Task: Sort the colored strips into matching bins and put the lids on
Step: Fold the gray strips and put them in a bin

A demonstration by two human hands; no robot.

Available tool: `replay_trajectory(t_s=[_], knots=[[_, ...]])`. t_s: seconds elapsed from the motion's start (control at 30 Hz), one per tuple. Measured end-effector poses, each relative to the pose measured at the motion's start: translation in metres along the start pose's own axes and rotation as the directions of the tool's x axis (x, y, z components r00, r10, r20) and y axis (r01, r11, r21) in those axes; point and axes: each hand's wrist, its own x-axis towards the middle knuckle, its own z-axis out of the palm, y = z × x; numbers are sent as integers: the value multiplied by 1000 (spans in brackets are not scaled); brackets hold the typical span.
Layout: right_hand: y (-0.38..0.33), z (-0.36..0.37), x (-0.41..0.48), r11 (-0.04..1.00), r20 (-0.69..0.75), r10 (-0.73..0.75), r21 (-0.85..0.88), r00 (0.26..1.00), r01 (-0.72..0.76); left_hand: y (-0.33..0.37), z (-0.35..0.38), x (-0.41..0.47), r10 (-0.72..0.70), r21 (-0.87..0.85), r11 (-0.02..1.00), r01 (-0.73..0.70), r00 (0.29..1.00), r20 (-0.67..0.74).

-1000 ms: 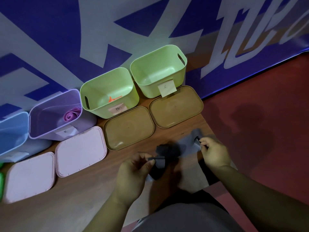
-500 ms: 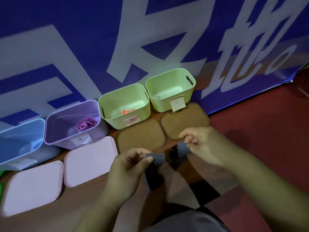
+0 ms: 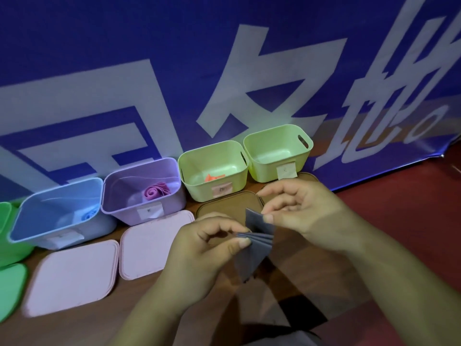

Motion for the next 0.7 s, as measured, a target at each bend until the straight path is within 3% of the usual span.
replay_trajectory(t_s=[0.33,0.5,0.7], knots=[[-16,33,1,984,60,-11,180,998,0,6,-20,-8,0,3,1000,0,985,-175],[-22,42,4,966,43,12,257,999,-23,6,-31,-9,20,-41,999,-28,983,-181],[-26,49,7,950,48,10,310,999,-25,11,-32,-9,-92,-154,986,65,981,-174]])
